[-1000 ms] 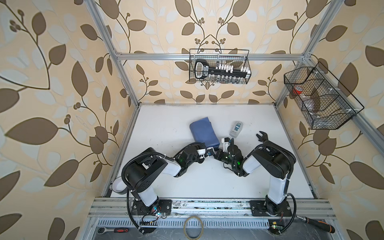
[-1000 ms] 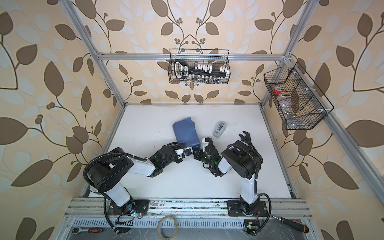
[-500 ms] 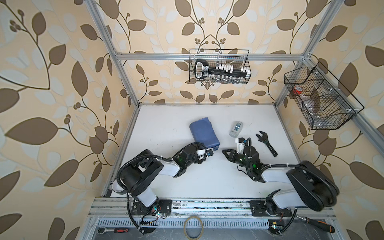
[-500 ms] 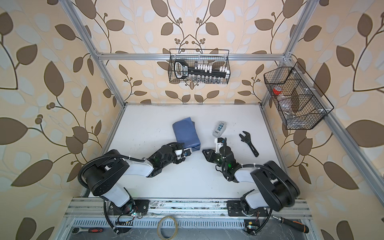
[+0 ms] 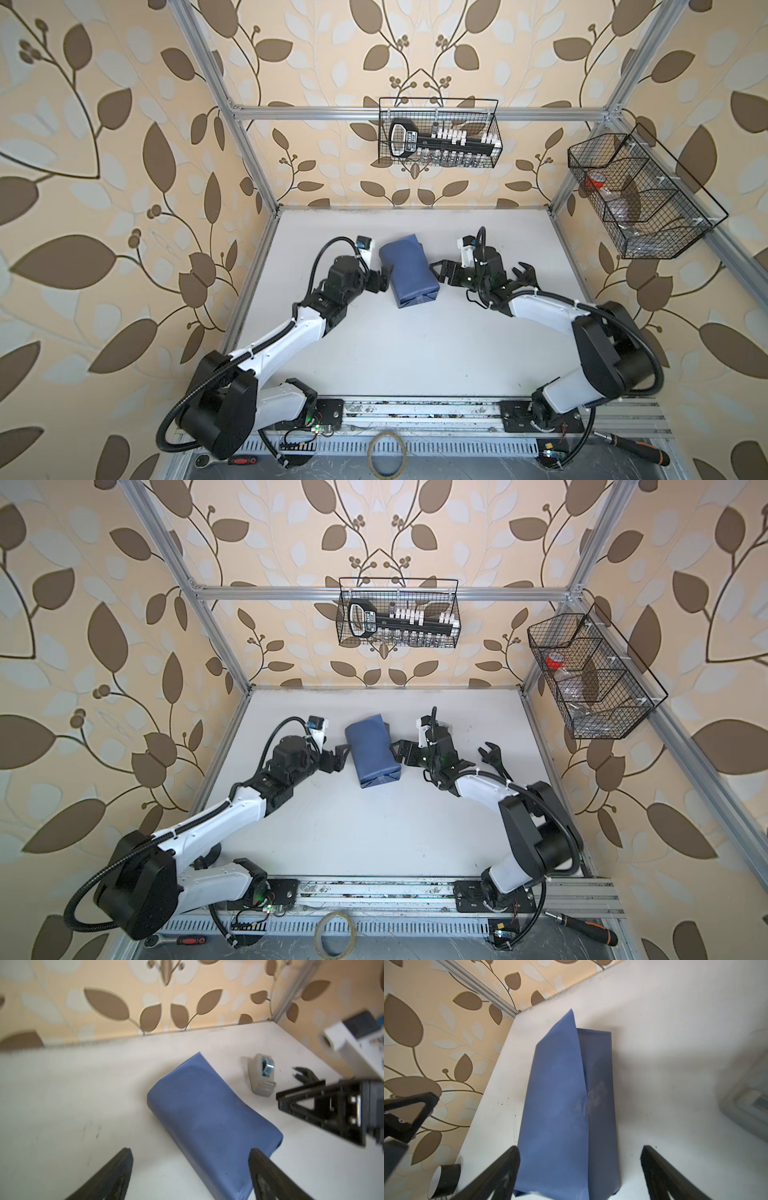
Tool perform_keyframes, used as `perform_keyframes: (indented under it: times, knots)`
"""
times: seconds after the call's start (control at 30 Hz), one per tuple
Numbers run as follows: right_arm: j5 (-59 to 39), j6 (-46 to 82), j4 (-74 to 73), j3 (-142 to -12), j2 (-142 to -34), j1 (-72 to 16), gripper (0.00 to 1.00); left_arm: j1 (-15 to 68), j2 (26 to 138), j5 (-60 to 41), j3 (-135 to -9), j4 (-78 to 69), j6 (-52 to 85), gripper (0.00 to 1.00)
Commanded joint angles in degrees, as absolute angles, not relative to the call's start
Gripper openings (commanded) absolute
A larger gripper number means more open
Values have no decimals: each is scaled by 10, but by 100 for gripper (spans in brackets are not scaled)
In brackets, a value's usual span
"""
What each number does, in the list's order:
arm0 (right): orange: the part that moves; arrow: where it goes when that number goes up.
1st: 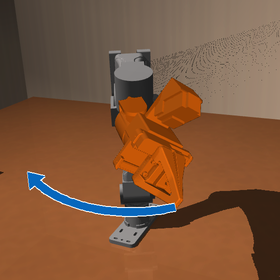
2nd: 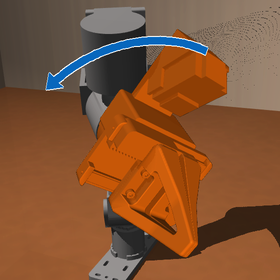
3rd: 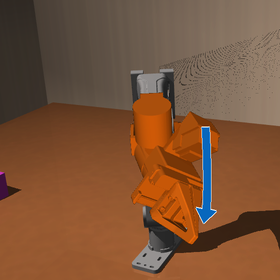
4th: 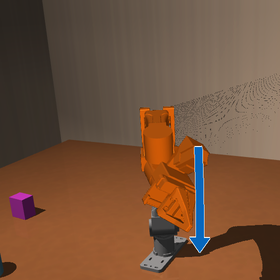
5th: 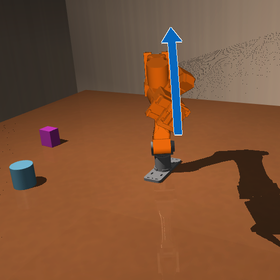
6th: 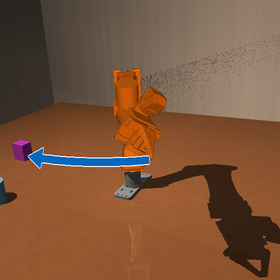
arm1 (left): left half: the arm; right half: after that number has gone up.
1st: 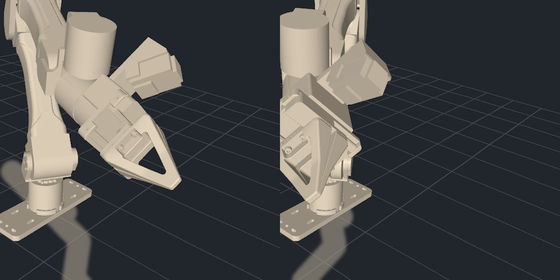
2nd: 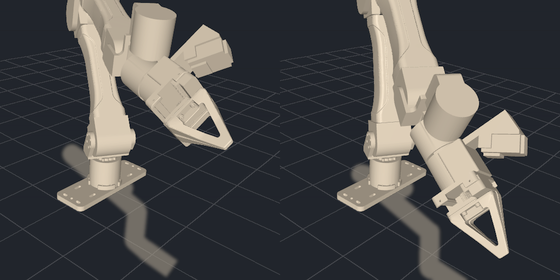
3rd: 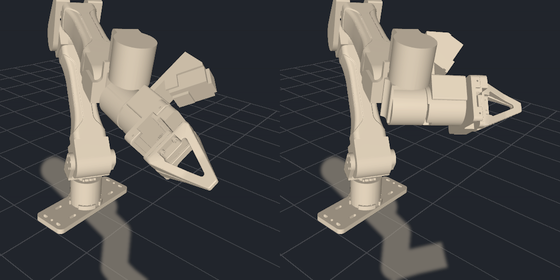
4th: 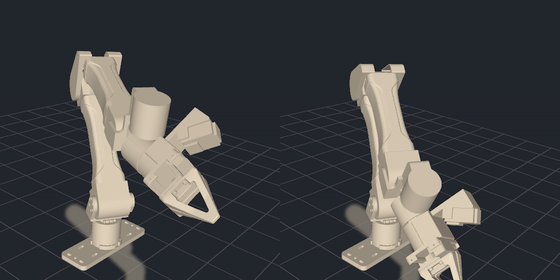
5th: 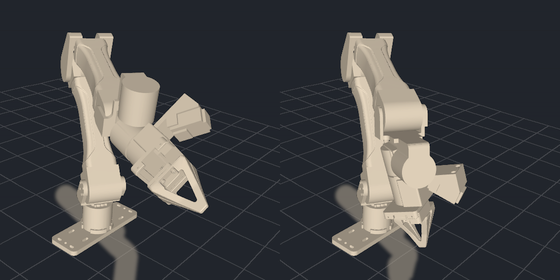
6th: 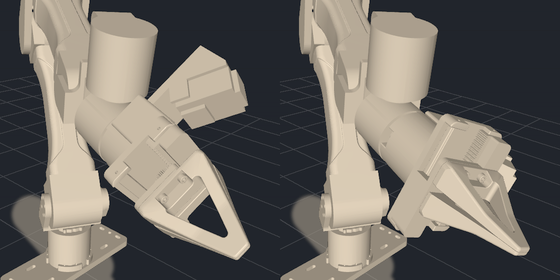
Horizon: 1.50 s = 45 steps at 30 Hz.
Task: Wrap the gift box in paper
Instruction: 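Release the box and lift both grippers away from it, then grasp the blue box from opposite sides with both grippers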
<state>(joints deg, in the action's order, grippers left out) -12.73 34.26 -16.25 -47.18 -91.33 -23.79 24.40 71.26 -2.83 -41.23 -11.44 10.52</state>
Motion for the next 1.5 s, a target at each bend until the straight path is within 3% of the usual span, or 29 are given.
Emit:
perform_keyframes:
  times: [0.0, 0.13, 0.23, 0.37, 0.5, 0.6, 0.67, 0.73, 0.83, 1.2, 1.47]
  knots:
    - [-166, 341, -134, -526, -976, -234, 93, 211, 793, -134, -468, -13, 317, 87]
    - [-216, 350, -146, -563, -1037, -234, 89, 206, 914, -198, -548, -7, 342, 84]
    - [-264, 367, -171, -555, -1053, -234, 80, 208, 969, -247, -583, -19, 352, 80]
    - [-303, 397, -229, -494, -1022, -246, 70, 241, 975, -283, -563, -54, 368, 77]
    - [-300, 427, -265, -409, -955, -271, 67, 269, 929, -286, -470, -124, 416, 77]
    - [-251, 439, -261, -329, -884, -286, 68, 272, 868, -265, -395, -153, 443, 81]
    - [-209, 428, -232, -295, -843, -285, 77, 265, 831, -233, -382, -118, 432, 86]
    - [-174, 403, -188, -301, -828, -274, 85, 251, 830, -225, -387, -98, 421, 88]
    - [-194, 400, -195, -330, -852, -260, 88, 236, 844, -244, -414, -94, 423, 90]
    - [-253, 427, -262, -432, -992, -261, 86, 233, 974, -298, -504, -122, 446, 88]
    - [-281, 446, -301, -447, -986, -260, 79, 234, 976, -341, -530, -156, 478, 87]
